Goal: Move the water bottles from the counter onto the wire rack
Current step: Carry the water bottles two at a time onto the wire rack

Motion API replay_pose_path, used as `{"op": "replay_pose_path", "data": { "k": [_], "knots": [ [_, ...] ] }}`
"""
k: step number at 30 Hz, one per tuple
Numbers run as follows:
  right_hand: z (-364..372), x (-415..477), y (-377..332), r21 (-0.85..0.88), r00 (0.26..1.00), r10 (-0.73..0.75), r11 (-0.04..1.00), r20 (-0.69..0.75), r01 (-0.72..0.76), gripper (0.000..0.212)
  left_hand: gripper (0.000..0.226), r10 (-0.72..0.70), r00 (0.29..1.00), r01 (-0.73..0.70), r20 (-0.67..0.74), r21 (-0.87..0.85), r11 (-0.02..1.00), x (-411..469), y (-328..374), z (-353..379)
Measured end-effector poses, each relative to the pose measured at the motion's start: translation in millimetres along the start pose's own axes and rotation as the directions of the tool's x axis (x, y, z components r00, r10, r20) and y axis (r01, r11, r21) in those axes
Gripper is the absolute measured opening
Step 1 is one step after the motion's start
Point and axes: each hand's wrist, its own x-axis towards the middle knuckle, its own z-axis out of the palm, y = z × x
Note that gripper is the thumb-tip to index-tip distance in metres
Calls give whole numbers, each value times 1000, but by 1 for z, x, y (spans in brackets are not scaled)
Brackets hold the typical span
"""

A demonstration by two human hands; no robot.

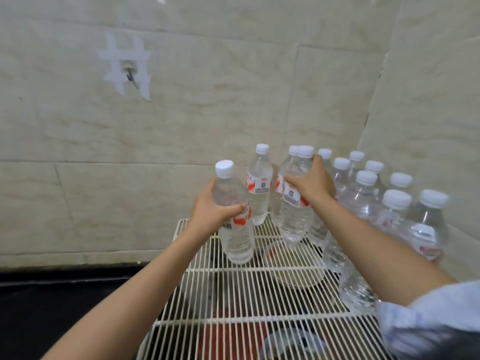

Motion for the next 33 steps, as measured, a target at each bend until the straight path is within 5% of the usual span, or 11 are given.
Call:
{"op": "replay_pose_path", "data": {
  "k": [9,20,28,33],
  "knots": [
    [18,8,19,-230,1000,8,973,-24,-13,81,70,-78,966,72,245,33,997,46,-1,26],
    [0,23,3,-316,995,-92,946,-40,75,45,68,-78,834,158,546,-102,982,76,10,56],
    [0,7,12,-253,999,-25,967,-24,18,68,86,-115,885,206,452,-158,966,64,-5,55],
    [6,-34,17,-162,981,-131,981,-140,108,72,99,-151,902,180,405,-35,983,41,-10,47]
  ]
}}
